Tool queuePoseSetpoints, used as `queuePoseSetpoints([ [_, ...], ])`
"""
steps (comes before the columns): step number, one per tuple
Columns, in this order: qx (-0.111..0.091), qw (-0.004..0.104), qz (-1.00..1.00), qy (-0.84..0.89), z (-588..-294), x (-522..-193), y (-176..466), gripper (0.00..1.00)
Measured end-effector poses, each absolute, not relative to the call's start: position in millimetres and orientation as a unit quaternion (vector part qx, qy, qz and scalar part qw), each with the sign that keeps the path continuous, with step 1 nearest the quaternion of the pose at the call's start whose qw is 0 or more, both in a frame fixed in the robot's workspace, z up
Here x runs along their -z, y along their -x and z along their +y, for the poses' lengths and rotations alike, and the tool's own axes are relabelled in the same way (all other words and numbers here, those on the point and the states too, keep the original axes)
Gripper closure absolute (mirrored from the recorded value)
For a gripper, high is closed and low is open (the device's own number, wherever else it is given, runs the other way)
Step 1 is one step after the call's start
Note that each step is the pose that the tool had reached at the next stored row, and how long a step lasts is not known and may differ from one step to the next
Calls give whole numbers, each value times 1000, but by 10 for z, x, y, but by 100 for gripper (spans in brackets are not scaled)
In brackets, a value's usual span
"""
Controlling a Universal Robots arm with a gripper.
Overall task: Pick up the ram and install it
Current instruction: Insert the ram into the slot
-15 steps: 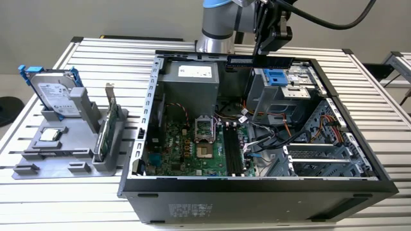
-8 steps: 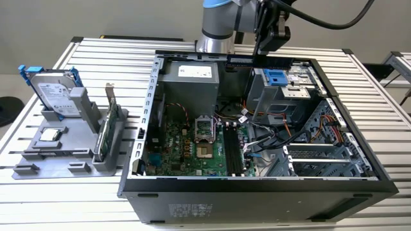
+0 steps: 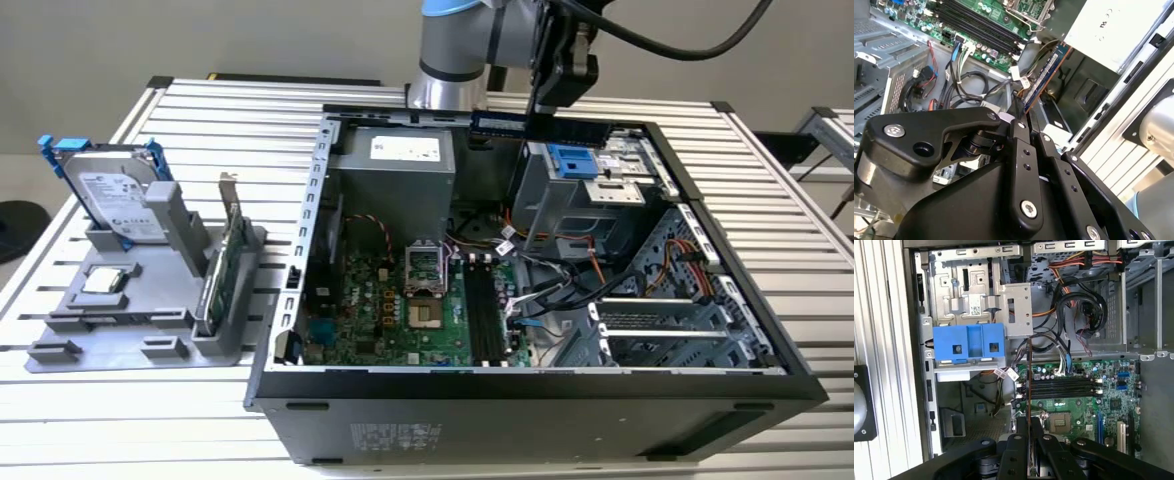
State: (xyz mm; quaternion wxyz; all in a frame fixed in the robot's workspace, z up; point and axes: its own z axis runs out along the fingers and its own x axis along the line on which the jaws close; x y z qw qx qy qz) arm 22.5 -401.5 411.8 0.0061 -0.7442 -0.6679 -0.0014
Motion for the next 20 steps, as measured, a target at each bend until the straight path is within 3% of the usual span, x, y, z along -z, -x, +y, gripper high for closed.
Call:
queuePoseSetpoints([
  [20, 2, 6, -604, 797, -4015, -4117, -225, 100],
])
